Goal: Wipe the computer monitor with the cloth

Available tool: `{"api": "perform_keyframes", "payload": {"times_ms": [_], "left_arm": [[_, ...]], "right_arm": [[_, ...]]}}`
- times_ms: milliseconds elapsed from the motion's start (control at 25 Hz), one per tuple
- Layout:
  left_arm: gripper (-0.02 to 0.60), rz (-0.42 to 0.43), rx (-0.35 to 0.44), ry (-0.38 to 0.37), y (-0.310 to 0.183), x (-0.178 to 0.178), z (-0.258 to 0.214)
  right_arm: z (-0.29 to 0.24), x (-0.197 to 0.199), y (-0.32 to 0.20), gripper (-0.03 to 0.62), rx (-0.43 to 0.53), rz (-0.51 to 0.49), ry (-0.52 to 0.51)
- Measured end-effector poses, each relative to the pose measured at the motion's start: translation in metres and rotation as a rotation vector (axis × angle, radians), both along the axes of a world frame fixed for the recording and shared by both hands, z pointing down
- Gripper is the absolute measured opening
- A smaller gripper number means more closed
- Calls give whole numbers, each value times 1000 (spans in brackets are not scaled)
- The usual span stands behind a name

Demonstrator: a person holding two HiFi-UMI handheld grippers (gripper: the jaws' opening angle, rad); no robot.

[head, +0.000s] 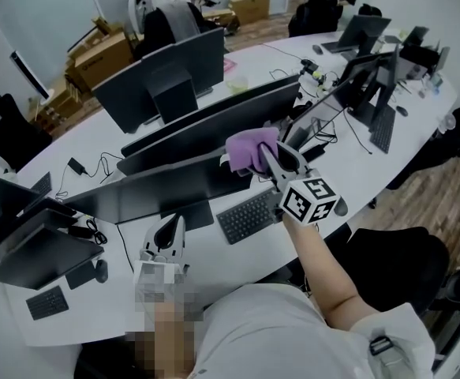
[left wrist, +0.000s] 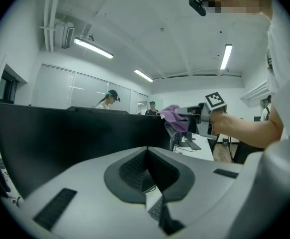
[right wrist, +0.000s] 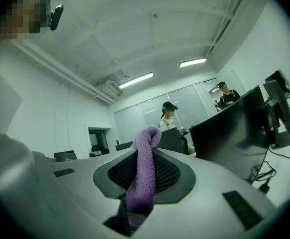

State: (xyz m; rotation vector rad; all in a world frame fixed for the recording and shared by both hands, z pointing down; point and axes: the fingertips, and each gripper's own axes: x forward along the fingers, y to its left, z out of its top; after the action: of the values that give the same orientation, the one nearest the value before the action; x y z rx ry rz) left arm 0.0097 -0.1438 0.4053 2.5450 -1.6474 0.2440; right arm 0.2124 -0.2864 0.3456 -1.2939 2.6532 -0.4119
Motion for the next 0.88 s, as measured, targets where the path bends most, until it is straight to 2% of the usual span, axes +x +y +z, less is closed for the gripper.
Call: {"api": "perform_keyframes", "payload": {"times_ms": [240, 440, 880], "left_arm": [[2, -5, -16, -17, -2, 19, 4], [2, -33, -32, -24, 2, 32, 10], [2, -99, -103, -37, 18, 44, 35]], "right_arm": [[23, 28, -8, 84, -92, -1, -122], [49, 36, -13, 84, -158, -44, -196], [103, 24, -20, 84, -246, -117, -213]]}}
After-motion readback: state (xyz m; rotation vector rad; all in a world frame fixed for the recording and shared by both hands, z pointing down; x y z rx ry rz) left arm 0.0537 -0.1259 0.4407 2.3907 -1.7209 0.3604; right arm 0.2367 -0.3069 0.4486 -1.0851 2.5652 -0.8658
